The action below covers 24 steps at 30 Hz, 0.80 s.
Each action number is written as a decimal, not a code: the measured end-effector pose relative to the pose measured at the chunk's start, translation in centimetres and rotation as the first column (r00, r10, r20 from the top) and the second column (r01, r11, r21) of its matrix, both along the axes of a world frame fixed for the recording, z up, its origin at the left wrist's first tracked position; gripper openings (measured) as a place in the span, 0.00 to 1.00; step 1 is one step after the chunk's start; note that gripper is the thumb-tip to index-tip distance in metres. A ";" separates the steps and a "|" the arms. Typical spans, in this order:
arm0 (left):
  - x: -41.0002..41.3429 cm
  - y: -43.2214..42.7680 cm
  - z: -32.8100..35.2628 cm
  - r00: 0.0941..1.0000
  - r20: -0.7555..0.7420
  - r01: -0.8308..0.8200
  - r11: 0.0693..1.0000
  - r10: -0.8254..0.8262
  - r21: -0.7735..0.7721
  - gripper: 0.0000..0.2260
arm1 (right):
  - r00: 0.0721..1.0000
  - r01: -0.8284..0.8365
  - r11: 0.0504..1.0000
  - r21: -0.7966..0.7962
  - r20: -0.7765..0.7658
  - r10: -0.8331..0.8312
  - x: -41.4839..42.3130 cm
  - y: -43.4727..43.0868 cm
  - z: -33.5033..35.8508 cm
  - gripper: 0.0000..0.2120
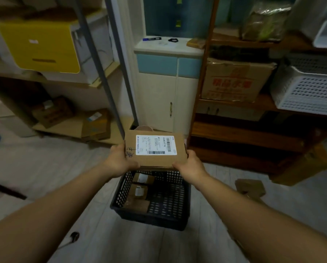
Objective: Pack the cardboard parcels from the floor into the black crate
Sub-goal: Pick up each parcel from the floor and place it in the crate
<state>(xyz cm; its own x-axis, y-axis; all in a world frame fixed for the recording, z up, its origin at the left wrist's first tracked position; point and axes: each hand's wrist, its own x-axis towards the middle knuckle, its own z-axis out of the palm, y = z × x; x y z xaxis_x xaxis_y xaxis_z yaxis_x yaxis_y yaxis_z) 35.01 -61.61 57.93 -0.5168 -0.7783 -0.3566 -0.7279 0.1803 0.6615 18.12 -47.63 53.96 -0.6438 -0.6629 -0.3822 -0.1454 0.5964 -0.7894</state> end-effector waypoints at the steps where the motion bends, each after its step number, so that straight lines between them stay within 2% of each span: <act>1: -0.5 -1.0 -0.4 0.998 0.014 0.056 0.998 -0.056 -0.004 0.41 | 1.000 -0.001 1.000 -0.015 0.004 0.001 -0.3 -0.3 -0.1 0.30; 3: -2.3 -2.8 -1.5 0.989 0.008 0.151 0.989 -0.151 0.003 0.46 | 1.000 -0.008 1.000 -0.017 -0.008 0.008 -1.3 -0.8 -0.5 0.30; 7: -6.6 -5.1 -4.4 0.969 -0.019 0.245 0.967 -0.247 -0.074 0.44 | 0.996 -0.008 0.998 0.065 -0.083 0.013 -4.6 -2.5 -2.7 0.30; 11: -10.5 -7.7 -9.1 0.931 0.158 0.345 0.934 -0.328 -0.096 0.41 | 0.995 -0.004 0.990 0.138 -0.102 0.018 -8.0 -5.0 -6.4 0.29; 14: -12.7 -9.9 -13.6 0.910 0.243 0.353 0.935 -0.335 -0.035 0.39 | 0.994 -0.002 0.984 0.180 -0.106 0.021 -9.6 -6.8 -10.4 0.25; 17: -14.0 -12.3 -19.2 0.895 0.235 0.381 0.923 -0.380 0.043 0.36 | 0.998 0.023 0.975 0.220 -0.062 -0.010 -10.4 -8.3 -15.0 0.23; 21: -14.6 -14.0 -26.0 0.894 0.201 0.373 0.914 -0.400 0.160 0.29 | 0.999 0.045 0.958 0.283 -0.016 -0.042 -10.2 -9.8 -22.2 0.25; 24: -14.4 -15.0 -33.5 0.867 0.176 0.435 0.880 -0.467 0.189 0.27 | 0.998 0.059 0.947 0.317 0.003 -0.063 -9.3 -10.7 -29.0 0.24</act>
<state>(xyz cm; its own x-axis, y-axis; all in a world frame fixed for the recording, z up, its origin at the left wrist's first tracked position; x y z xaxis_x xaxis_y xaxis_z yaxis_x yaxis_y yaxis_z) 20.57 -76.65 24.48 -0.7002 -0.4128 -0.5826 -0.7133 0.4407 0.5450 8.82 -58.35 24.93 -0.6730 -0.4660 -0.5744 -0.0920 0.8233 -0.5601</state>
